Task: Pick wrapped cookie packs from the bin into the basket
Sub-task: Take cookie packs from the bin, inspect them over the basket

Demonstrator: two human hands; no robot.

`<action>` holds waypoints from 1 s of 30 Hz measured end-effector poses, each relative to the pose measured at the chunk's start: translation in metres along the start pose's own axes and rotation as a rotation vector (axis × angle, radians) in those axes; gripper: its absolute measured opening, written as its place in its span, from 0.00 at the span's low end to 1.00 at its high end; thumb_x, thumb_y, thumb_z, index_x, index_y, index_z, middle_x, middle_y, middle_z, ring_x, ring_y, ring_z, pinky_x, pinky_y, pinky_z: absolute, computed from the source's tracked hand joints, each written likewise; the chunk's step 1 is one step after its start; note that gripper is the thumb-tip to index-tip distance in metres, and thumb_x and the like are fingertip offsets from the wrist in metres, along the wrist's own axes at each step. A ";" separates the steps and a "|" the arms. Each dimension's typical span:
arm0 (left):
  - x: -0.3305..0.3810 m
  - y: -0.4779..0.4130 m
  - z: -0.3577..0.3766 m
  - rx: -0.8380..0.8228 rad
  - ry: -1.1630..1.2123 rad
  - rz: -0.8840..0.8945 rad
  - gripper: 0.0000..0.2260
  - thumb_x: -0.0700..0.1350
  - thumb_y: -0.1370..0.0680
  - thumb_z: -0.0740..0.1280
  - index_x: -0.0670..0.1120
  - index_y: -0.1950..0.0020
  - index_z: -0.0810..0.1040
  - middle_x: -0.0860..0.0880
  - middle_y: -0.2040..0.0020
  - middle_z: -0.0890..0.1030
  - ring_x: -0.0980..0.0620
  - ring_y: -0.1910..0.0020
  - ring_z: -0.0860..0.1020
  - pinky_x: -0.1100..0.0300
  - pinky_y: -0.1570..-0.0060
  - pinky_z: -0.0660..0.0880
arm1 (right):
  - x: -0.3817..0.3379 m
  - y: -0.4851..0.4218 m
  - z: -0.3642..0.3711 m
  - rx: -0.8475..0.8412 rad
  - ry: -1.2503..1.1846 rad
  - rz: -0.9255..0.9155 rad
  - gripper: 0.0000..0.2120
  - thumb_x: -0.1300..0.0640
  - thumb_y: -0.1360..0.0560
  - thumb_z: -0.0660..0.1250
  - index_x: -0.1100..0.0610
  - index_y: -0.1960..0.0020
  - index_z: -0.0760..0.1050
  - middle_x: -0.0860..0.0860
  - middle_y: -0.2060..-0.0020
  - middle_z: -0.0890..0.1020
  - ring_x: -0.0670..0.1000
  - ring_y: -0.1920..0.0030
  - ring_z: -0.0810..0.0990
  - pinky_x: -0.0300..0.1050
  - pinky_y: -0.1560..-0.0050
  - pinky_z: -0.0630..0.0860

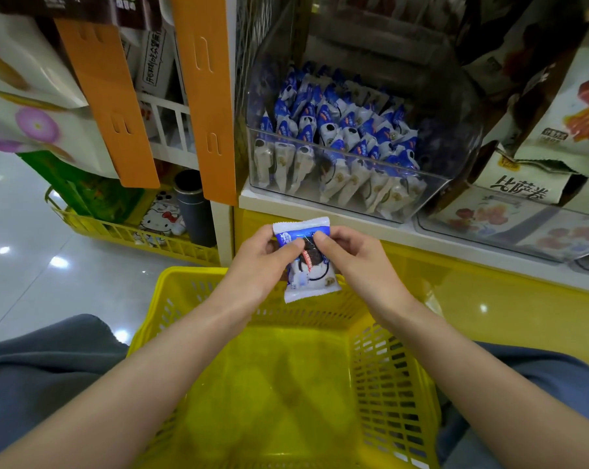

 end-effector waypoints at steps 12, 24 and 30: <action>0.018 0.004 -0.004 -0.049 -0.059 0.067 0.10 0.45 0.24 0.67 0.47 0.43 0.76 0.49 0.48 0.82 0.58 0.54 0.80 0.71 0.62 0.75 | -0.041 -0.004 -0.025 0.113 0.187 -0.291 0.06 0.60 0.21 0.59 0.60 0.50 0.74 0.51 0.56 0.81 0.43 0.56 0.80 0.35 0.55 0.77; 0.037 0.003 -0.019 0.041 0.076 0.123 0.09 0.44 0.25 0.67 0.48 0.45 0.75 0.49 0.49 0.81 0.57 0.54 0.80 0.67 0.64 0.78 | -0.109 -0.116 -0.053 0.040 1.098 -0.227 0.07 0.55 0.25 0.66 0.56 0.52 0.81 0.48 0.57 0.80 0.43 0.60 0.75 0.37 0.54 0.69; 0.044 0.002 -0.020 0.041 0.117 0.141 0.10 0.43 0.25 0.67 0.46 0.44 0.74 0.49 0.51 0.81 0.58 0.57 0.80 0.68 0.66 0.77 | -0.099 -0.133 -0.045 -0.064 1.200 -0.100 0.19 0.47 0.27 0.67 0.64 0.54 0.80 0.61 0.56 0.82 0.52 0.61 0.77 0.44 0.61 0.70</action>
Point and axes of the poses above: each hand's wrist, its own y-axis away from the middle knuckle, its own z-axis out of the palm, x = y × z, the point moved 4 cm from there along -y, towards the middle knuckle
